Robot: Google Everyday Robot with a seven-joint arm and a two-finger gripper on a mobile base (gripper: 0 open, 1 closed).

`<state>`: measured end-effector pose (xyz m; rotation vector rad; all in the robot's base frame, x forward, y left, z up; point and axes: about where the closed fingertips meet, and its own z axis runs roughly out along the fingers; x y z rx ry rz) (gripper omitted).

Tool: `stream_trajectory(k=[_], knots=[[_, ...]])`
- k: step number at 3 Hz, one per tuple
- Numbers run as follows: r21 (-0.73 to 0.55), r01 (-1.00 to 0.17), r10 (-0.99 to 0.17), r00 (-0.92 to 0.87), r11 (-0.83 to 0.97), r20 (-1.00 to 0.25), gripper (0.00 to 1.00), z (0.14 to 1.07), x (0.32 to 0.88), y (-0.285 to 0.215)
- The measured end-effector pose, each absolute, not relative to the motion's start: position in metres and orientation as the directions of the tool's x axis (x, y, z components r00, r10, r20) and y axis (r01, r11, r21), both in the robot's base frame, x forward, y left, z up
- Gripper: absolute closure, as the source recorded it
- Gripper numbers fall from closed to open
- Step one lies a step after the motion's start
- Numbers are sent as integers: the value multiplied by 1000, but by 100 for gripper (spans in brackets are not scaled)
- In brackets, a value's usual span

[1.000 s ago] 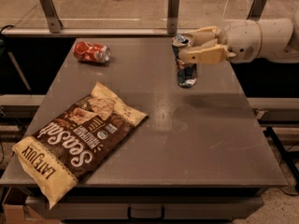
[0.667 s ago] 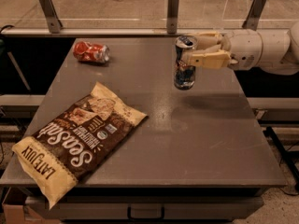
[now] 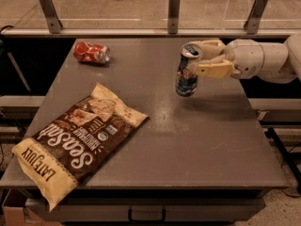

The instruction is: Place redbull can upright

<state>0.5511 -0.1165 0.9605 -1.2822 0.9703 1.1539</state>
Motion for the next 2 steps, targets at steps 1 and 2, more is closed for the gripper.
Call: stream_trajectory(k=[1,2], knots=[[-201,-975,88,193,-90,-977,59,951,546,-116],[-197,-974,77,190,-112,-979,35,941,544,-114]])
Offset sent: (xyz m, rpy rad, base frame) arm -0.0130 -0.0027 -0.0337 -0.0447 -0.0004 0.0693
